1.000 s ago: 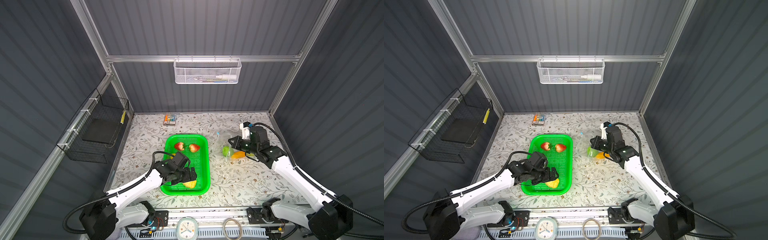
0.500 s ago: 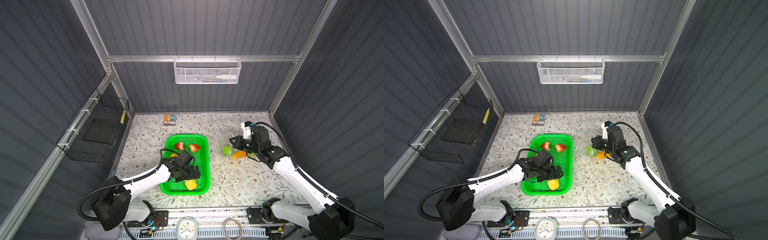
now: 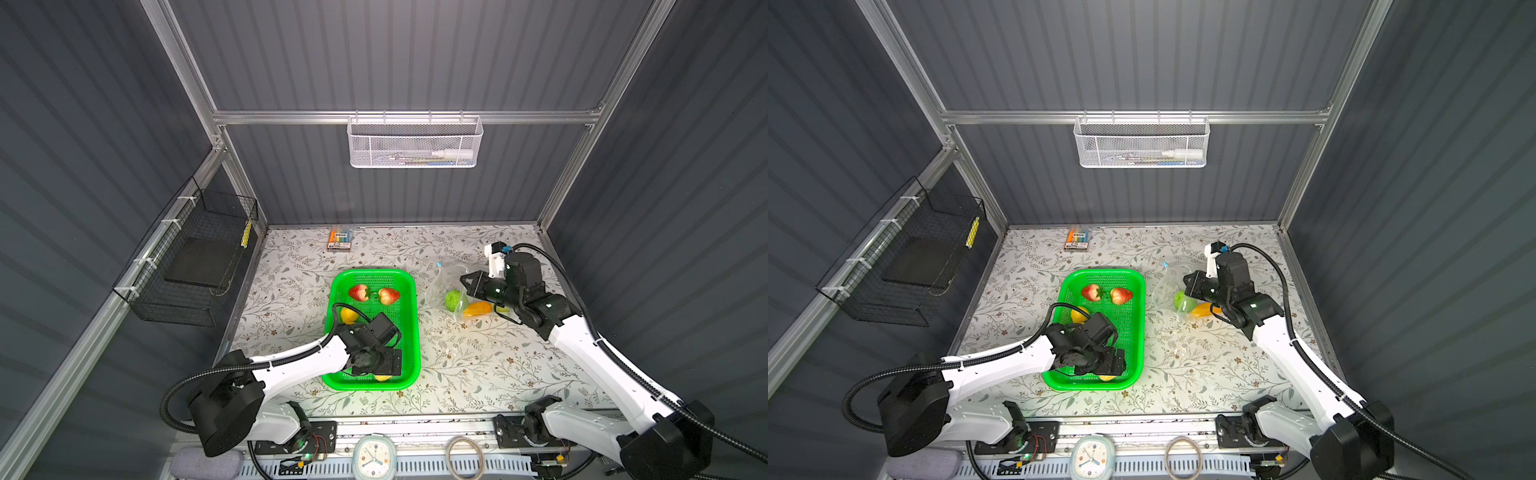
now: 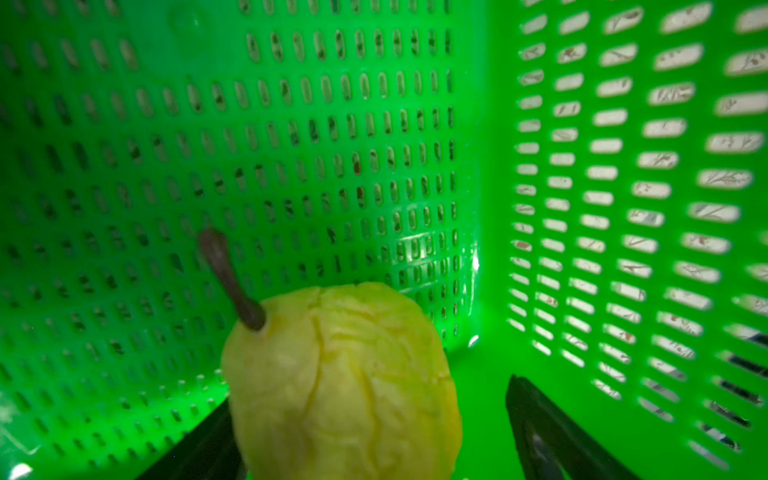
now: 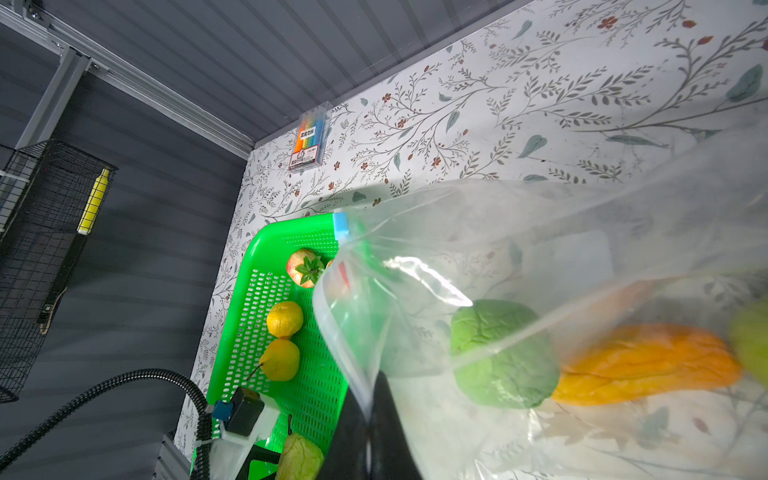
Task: Place the food in the zip-top bag and seal the zipper
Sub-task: 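Lower the left gripper and grasp the pale yellow pear by its body, then carry the pale yellow pear with the left gripper into the bag opening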
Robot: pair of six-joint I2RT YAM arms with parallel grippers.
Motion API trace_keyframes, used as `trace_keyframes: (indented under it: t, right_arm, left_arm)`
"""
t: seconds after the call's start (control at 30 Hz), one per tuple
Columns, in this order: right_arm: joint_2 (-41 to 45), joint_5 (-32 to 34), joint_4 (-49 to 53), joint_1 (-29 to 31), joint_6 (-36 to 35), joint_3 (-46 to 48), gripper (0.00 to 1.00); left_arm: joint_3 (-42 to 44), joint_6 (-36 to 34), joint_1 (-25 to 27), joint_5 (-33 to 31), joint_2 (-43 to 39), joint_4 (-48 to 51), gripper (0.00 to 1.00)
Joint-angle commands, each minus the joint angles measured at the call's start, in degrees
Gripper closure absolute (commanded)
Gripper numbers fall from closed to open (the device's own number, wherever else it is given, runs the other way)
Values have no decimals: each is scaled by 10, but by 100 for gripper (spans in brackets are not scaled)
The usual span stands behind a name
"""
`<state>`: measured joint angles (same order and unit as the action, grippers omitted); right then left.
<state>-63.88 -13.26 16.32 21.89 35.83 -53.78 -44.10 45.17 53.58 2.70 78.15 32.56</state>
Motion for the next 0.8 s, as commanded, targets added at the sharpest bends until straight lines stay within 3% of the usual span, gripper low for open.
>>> trace_keyframes:
  t: [0.0,0.17,0.27,0.77]
  right_arm:
    - [3,0,-7,-3,-1,1,100]
    - [8,4,-2,-3,-3,1,100]
    - [9,4,-4,-3,0,3,100]
    - [14,3,-8,-3,2,11,100]
  left_arm:
    - [-14,-12,3,-10,11,5,17]
    - [-16,-15,3,-20,12,-1,34]
    - [-10,-11,4,-28,4,-8,40]
    - [-68,-8,3,-109,-38,-69,43]
